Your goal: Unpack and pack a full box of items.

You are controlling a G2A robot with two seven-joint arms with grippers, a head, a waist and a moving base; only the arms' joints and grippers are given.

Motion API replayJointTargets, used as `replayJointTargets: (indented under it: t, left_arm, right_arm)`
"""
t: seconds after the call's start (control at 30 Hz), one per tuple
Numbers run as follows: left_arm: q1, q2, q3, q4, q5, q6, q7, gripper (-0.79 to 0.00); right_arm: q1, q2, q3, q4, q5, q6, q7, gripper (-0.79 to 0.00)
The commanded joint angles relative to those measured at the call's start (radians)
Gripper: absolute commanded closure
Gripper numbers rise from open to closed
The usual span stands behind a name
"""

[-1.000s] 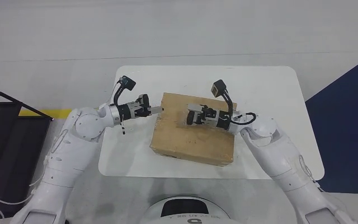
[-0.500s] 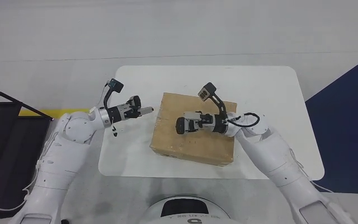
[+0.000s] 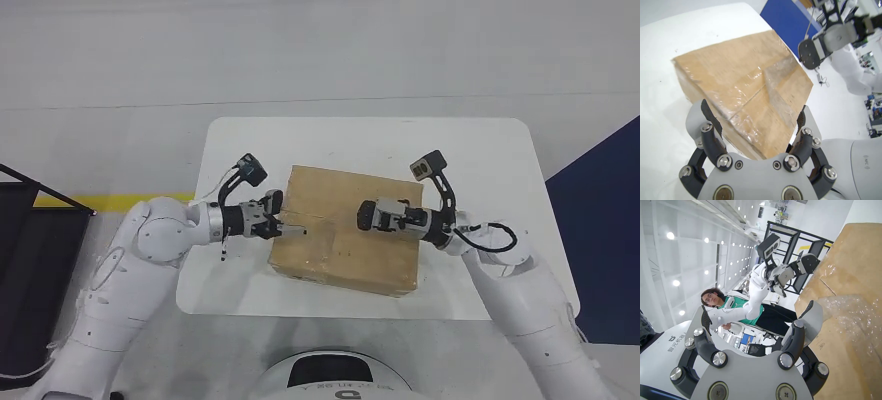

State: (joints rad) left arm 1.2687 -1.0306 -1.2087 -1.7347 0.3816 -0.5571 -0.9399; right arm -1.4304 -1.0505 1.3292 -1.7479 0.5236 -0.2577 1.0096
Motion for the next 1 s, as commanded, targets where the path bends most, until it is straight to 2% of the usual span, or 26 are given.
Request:
replayJointTargets:
  t: [0.0, 0.2, 0.37, 0.53, 0.73, 0.83, 0.97]
  left_arm:
    - [-0.011, -0.003, 0.034, -0.037, 0.111, 0.024, 0.009, -0.785]
    - [-0.046, -0.015, 0.128, -0.107, 0.396, 0.112, 0.082, -0.785]
    - [-0.066, -0.026, 0.183, -0.107, 0.443, 0.148, 0.111, -0.785]
    - [-0.066, -0.025, 0.157, -0.13, 0.45, 0.191, 0.131, -0.785]
    - [-0.034, -0.019, 0.118, -0.21, 0.673, 0.32, 0.224, -0.785]
    - [-0.015, -0.021, 0.131, -0.217, 0.617, 0.283, 0.237, -0.785]
    - [-0.044, -0.028, 0.178, -0.157, 0.517, 0.183, 0.188, -0.785]
  right_arm:
    - [-0.02, 0.003, 0.019, -0.01, 0.0, -0.006, -0.003, -0.785]
    - [-0.055, 0.009, 0.061, -0.018, -0.02, -0.017, -0.02, -0.785]
    - [-0.075, 0.013, 0.077, -0.014, -0.024, -0.025, -0.013, -0.785]
    - [-0.081, 0.014, 0.085, 0.006, -0.008, -0.031, 0.003, -0.785]
    - [-0.076, 0.015, 0.086, 0.024, 0.007, -0.039, 0.017, -0.785]
    - [-0.075, 0.016, 0.088, 0.029, 0.01, -0.044, 0.024, -0.785]
    - [-0.078, 0.016, 0.091, 0.037, 0.019, -0.054, 0.03, -0.785]
